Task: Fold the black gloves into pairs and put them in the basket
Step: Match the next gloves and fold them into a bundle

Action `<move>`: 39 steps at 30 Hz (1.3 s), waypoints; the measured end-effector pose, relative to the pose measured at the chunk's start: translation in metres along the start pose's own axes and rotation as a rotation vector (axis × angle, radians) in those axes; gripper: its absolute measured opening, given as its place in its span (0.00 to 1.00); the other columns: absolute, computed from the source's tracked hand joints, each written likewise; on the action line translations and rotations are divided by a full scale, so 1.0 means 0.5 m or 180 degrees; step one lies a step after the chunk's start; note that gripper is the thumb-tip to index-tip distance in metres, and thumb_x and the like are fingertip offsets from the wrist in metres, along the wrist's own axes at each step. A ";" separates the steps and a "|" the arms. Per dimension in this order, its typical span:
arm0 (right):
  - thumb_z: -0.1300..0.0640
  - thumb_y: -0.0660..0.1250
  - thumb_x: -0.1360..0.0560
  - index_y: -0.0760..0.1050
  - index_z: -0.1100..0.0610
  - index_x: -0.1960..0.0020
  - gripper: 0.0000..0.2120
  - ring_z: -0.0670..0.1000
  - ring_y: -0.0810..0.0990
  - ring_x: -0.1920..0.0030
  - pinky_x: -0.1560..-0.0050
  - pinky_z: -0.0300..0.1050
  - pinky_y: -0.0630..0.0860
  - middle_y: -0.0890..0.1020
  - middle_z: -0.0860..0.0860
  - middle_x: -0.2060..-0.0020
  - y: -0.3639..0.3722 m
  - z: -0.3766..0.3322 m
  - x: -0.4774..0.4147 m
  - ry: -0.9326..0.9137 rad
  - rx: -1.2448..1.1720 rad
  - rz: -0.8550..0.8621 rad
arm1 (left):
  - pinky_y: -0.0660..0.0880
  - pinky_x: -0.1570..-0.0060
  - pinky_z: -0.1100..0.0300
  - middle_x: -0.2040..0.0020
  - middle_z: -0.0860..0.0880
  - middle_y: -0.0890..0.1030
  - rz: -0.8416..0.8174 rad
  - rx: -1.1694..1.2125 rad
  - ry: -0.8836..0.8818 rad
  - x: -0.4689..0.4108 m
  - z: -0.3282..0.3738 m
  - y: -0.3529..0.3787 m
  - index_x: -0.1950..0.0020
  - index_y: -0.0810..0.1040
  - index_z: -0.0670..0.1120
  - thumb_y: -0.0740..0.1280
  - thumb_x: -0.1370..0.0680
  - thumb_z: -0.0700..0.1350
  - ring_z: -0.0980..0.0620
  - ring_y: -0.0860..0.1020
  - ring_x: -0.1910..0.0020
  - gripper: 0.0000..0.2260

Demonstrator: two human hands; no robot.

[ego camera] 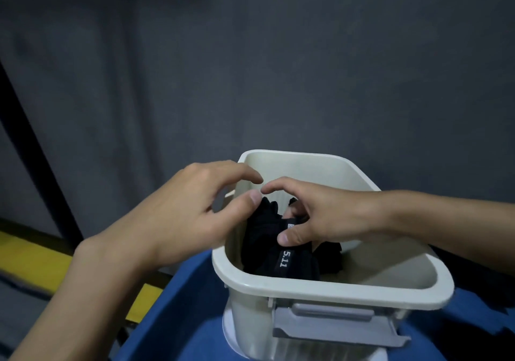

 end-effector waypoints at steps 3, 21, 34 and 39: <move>0.64 0.72 0.25 0.63 0.45 0.29 0.31 0.60 0.83 0.48 0.50 0.54 0.83 0.77 0.59 0.51 0.019 0.014 -0.013 0.0131 -0.0044 -0.0130 | 0.74 0.43 0.56 0.41 0.64 0.79 0.0032 0.0070 0.0055 0.003 -0.007 0.002 0.36 0.78 0.57 0.52 0.22 0.66 0.63 0.76 0.41 0.24; 0.46 0.74 0.29 0.61 0.40 0.36 0.28 0.50 0.67 0.40 0.36 0.52 0.69 0.65 0.45 0.45 0.039 0.011 -0.061 -0.0434 0.2061 0.0030 | 0.67 0.33 0.65 0.31 0.62 0.75 0.0110 -0.0021 0.0264 0.008 -0.031 0.008 0.32 0.78 0.54 0.57 0.23 0.65 0.66 0.70 0.31 0.25; 0.44 0.76 0.31 0.64 0.45 0.32 0.33 0.49 0.67 0.38 0.36 0.50 0.70 0.65 0.44 0.42 0.035 0.021 -0.076 -0.0386 0.2254 -0.0246 | 0.63 0.33 0.74 0.30 0.59 0.74 -0.0020 0.0141 0.0135 0.006 -0.030 0.014 0.34 0.80 0.52 0.60 0.27 0.65 0.72 0.66 0.31 0.28; 0.46 0.79 0.35 0.62 0.42 0.31 0.39 0.43 0.71 0.40 0.37 0.43 0.72 0.70 0.38 0.41 0.011 0.021 -0.064 -0.0357 0.1835 -0.0320 | 0.63 0.33 0.73 0.29 0.60 0.74 -0.0035 0.0163 0.0127 0.008 -0.033 0.015 0.34 0.80 0.52 0.60 0.27 0.65 0.72 0.66 0.30 0.27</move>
Point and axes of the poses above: each hand's wrist, its own x-axis away from the middle knuckle, its own y-axis out of the palm, z = x × y, the point moved 5 cm from there along -x, towards the middle knuckle
